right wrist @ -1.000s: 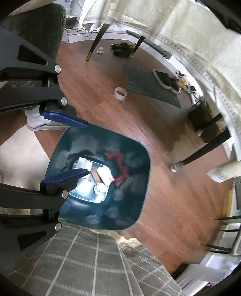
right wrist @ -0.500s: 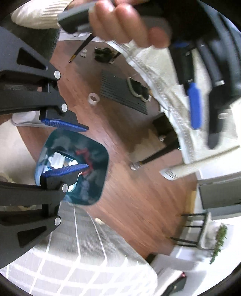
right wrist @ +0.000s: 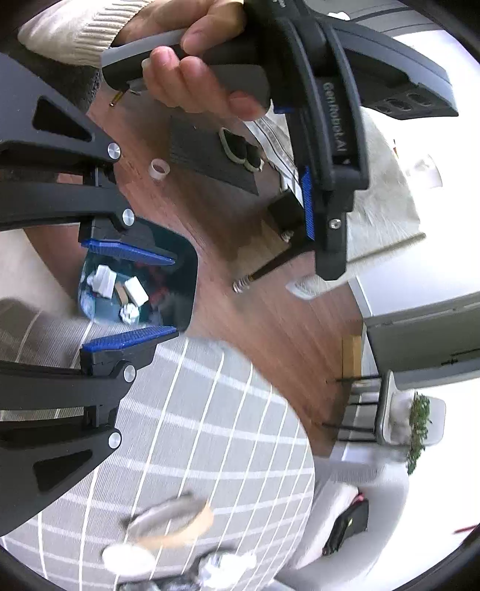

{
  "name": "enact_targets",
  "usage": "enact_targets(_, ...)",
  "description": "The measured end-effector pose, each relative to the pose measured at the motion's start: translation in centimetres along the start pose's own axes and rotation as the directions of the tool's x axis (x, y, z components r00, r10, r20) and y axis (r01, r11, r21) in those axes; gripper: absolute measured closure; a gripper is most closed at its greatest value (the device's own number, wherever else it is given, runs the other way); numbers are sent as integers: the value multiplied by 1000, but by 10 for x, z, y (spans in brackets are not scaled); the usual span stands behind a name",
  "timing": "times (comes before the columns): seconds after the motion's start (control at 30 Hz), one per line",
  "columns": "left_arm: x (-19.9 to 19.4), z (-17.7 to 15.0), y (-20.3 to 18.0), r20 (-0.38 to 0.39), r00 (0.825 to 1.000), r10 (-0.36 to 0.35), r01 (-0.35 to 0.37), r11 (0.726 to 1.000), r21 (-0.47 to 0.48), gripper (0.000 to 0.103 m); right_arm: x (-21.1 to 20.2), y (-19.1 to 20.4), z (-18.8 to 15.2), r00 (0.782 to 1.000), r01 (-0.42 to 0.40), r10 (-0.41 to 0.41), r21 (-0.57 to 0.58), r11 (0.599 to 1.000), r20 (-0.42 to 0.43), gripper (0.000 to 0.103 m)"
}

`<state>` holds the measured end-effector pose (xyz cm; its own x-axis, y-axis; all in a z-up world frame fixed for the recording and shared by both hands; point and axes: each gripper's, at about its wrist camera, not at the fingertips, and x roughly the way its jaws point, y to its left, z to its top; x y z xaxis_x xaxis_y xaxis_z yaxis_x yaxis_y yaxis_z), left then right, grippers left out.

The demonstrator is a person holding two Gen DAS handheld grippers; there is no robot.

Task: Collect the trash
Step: 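Move both open grippers back over the table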

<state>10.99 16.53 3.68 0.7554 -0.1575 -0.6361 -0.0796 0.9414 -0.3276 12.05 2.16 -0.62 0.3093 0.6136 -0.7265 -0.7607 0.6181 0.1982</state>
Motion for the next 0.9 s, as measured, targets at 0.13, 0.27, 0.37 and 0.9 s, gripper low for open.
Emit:
enact_targets(0.13, 13, -5, -22, -15, 1000, -4, 5, 999, 32, 35, -16, -22, -10, 999, 32, -33, 27, 999, 16, 68)
enact_targets(0.27, 28, -10, -45, -36, 999, -20, 22, 998, 61, 31, -32, -44, -19, 996, 84, -86, 56, 995, 33, 68)
enact_targets(0.37, 37, -14, -64, -47, 999, -27, 31, 996, 79, 26, -45, -62, -27, 990, 128, -132, 83, 988, 48, 67)
enact_targets(0.9, 93, -30, -131, -123, 989, -83, 95, 990, 102, 22, -89, -140, -69, 969, 219, -239, 245, 944, 56, 42)
